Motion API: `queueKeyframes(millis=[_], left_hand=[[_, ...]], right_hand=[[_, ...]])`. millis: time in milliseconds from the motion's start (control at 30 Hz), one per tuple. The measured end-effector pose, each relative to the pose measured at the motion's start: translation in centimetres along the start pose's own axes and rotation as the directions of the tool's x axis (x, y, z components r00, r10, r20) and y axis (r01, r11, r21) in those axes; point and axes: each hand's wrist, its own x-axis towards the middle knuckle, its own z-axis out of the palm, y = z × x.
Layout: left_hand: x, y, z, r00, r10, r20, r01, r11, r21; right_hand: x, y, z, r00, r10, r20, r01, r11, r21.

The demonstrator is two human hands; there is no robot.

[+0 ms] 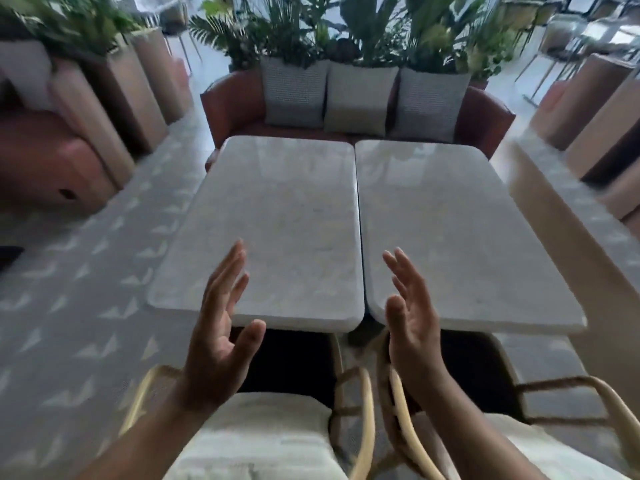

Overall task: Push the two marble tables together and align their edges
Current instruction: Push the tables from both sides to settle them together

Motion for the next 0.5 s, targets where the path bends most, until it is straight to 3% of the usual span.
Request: queueKeyframes(millis=[133,233,300,367,500], left_hand=[[1.4,-5.8,2.6,0.998,-0.061,0.001,0.060,0.988,0.145],[1.1,-11.5,3.7,0.989,-0.141,0.052,0.111,0.919,0.379],[0.1,-15.0,4.4,0.968,-0.232,0.099,0.151,0.847,0.509],[-0.7,-18.3,4.8,0.942,-0.294,0.164,0.135,0.777,0.615],[-1.0,-24.3,5.2,0.876,-0.374,0.304,-0.001,0.628,0.778]], right_hand=[[1.8,6.8,-0.4,0.992,0.038,0.118,-0.023,0.991,-0.130],[2.1,12.9,-0.1,0.908,0.221,0.357,-0.043,0.895,-0.445],[1.4,16.9,0.6,0.813,0.333,0.477,0.096,0.733,-0.674],[0.8,20.2,2.0,0.757,0.377,0.534,0.224,0.618,-0.754],[1.5,24.8,6.0,0.735,0.363,0.573,0.325,0.552,-0.768]])
